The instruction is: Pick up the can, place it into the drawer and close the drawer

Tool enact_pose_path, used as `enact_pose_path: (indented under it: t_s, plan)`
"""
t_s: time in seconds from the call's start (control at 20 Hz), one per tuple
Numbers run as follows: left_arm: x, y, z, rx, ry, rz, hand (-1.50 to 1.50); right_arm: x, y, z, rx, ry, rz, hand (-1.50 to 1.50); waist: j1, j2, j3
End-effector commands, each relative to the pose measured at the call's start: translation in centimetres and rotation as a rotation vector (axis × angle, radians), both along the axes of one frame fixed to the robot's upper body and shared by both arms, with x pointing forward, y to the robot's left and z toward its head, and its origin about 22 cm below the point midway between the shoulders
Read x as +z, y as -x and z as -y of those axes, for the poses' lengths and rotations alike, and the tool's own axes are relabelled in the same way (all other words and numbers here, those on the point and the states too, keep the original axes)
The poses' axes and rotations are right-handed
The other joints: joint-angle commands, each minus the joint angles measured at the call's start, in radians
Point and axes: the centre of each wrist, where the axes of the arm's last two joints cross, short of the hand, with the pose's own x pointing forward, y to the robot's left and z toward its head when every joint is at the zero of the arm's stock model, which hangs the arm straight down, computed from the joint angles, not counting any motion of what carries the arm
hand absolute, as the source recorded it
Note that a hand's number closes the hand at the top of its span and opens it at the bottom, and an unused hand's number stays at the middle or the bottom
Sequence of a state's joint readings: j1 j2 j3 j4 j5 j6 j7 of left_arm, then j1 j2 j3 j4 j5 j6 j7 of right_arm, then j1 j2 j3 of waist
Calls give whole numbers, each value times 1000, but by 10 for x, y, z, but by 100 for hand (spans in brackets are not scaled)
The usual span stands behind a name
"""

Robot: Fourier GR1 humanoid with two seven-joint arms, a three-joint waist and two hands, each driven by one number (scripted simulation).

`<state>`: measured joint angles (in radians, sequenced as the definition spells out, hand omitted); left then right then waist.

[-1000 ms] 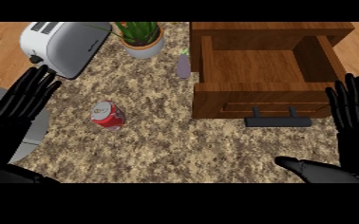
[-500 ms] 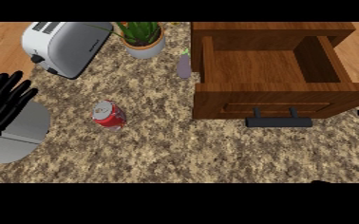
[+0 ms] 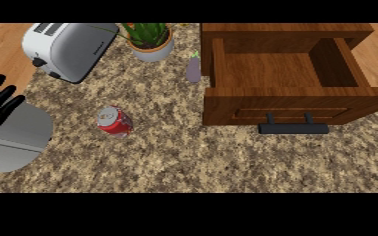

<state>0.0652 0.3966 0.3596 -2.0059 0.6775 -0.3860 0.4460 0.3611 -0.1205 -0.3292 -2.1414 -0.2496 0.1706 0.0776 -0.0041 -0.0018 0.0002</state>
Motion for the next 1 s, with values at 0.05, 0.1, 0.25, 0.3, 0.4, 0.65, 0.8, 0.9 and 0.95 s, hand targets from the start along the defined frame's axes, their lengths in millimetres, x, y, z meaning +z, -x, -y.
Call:
enact_pose_path:
  t_s: [0.05, 0.1, 0.25, 0.3, 0.4, 0.65, 0.8, 0.9, 0.95]
  plan:
    - [-2, -10, -1, -3, 90, -52, -150, -1, 5, 16, -6, 7, 11, -150, 0, 1, 0]
    - [12, -9, -4, -2, 97, -74, -150, -10, 19, 21, -15, -7, 11, -150, -3, 0, 0]
    - [3, -29, 24, -13, 129, -97, -150, -3, 22, 30, 3, 7, 14, -150, -9, 1, 0]
    - [-11, -18, 4, -15, 142, -110, -150, 2, 7, 10, -14, -15, 20, -150, 1, 1, 0]
    - [-22, -27, 8, -21, 164, -129, -150, -5, 22, 23, 11, -17, 4, -150, -3, 1, 0]
    - [-30, -40, 28, -10, 150, -159, -150, -2, 33, 26, 1, -15, 9, -150, -3, 1, 0]
    - [-27, -52, 53, 9, 149, -159, -150, 8, 34, 42, 20, -10, 15, -150, -4, 1, 0]
    - [-51, -56, 37, -12, 133, -171, -150, -8, 24, 62, -5, -5, 28, -150, -2, 2, 0]
    - [-35, -43, 52, -4, 140, -160, -150, 0, 33, 52, -5, 7, 1, -150, 0, 1, 0]
